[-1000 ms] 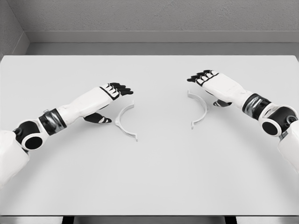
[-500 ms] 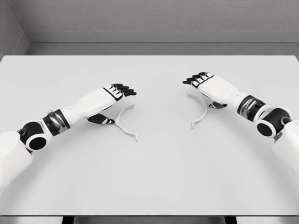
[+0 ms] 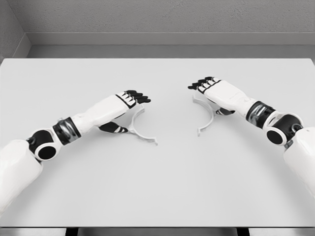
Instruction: Assemble PVC drainage pipe clamps
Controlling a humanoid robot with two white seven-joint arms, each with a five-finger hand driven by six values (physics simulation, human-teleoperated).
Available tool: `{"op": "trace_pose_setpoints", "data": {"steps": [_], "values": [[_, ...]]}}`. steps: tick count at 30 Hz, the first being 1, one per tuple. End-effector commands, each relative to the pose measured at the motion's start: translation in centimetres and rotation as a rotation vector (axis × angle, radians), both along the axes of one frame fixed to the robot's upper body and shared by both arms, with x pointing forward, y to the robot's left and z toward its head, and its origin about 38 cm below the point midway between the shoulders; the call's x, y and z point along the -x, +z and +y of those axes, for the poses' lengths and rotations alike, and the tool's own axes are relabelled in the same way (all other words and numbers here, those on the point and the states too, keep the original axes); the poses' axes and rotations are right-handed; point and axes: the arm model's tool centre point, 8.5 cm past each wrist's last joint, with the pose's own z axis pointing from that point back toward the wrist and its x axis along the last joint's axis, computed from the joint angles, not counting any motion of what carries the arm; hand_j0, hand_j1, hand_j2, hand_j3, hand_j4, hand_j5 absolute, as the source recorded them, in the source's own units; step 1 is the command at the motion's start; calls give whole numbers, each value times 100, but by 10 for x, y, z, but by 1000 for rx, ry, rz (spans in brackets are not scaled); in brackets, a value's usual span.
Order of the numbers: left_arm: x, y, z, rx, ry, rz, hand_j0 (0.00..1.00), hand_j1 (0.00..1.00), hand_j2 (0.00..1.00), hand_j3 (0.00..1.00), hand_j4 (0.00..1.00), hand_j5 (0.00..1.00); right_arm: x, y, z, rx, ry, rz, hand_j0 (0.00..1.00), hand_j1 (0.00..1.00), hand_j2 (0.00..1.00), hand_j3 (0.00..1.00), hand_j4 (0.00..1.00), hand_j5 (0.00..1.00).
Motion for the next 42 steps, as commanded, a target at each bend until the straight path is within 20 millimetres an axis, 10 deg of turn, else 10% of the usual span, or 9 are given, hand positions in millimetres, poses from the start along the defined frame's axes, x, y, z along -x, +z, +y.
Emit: {"op": "trace_pose_setpoints", "data": {"steps": [1,42], "values": [[0,1,-3,13,-2,2,100,100,100,100,100,100,0,0,2,-6,5,1,100,100,100,100,100,100],[-33,5,-17,23,29,8,100,100,100,100,100,100,14,4,34,-24,75,-9,100,100,100,100,100,100]]}}
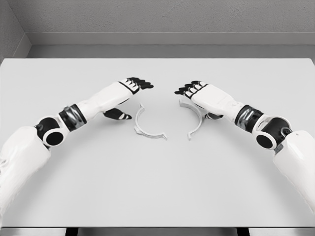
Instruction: Assemble PVC drainage pipe clamps
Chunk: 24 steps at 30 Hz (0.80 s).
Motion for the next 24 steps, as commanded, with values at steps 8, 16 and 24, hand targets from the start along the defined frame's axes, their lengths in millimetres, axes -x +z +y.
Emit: {"op": "trace_pose_setpoints", "data": {"steps": [8,16,24], "values": [[-3,-8,-5,8,8,25,100,100,100,100,100,100,3,1,7,-5,3,-2,100,100,100,100,100,100],[-6,-10,-2,3,19,33,100,100,100,100,100,100,6,-3,12,3,15,8,100,100,100,100,100,100],[-6,-10,-10,17,10,35,100,100,100,100,100,100,15,1,21,-14,40,-6,100,100,100,100,100,100]]}}
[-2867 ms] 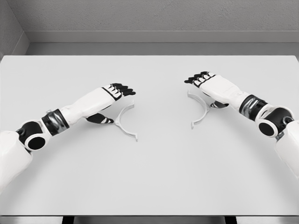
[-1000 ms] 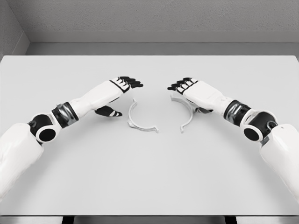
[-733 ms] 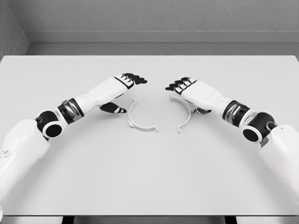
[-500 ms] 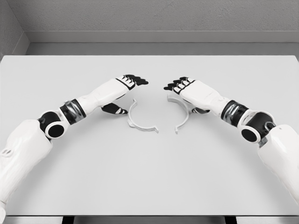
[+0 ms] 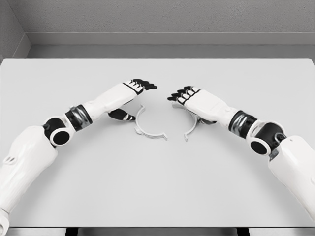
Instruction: Assemble PVC drainage pipe clamps
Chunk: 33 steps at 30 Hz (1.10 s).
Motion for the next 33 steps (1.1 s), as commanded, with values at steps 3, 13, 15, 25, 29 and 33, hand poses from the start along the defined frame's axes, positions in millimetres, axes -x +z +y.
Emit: {"op": "trace_pose_setpoints", "data": {"steps": [3,13,15,25,29,33], "values": [[1,-1,-6,4,-8,2,100,100,100,100,100,100,3,7,5,-13,13,-17,100,100,100,100,100,100],[4,-4,-15,10,-21,3,100,100,100,100,100,100,5,4,5,-15,13,-11,100,100,100,100,100,100],[4,-4,-14,10,-21,4,100,100,100,100,100,100,4,7,-1,-16,1,-15,100,100,100,100,100,100],[1,0,-4,16,-2,1,100,100,100,100,100,100,13,88,-94,-50,-151,-214,100,100,100,100,100,100],[0,8,20,5,21,-7,100,100,100,100,100,100,24,93,-112,-80,-153,-234,100,100,100,100,100,100],[13,18,23,2,-11,-39,100,100,100,100,100,100,35,85,-125,-94,-156,-228,100,100,100,100,100,100]]}}
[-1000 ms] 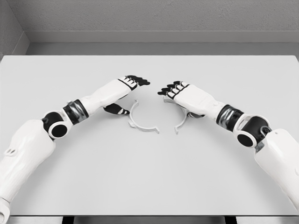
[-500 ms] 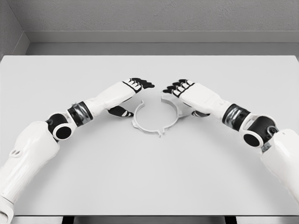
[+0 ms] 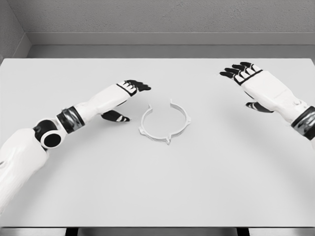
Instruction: Assemble PVC drainage pipe clamps
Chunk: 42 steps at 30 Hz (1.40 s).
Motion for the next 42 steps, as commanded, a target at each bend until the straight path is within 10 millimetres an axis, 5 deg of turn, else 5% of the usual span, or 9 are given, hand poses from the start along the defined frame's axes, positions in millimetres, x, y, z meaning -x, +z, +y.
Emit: {"op": "trace_pose_setpoints", "data": {"steps": [1,10,42], "values": [[4,14,2,7,-21,-33,100,100,100,100,100,100,1,7,-4,-7,8,-21,100,100,100,100,100,100],[25,2,-16,-8,-88,-15,100,100,100,100,100,100,3,1,5,-3,42,-11,100,100,100,100,100,100],[22,-13,-34,-4,-99,17,100,100,100,100,100,100,3,-1,9,-3,53,-4,100,100,100,100,100,100]]}}
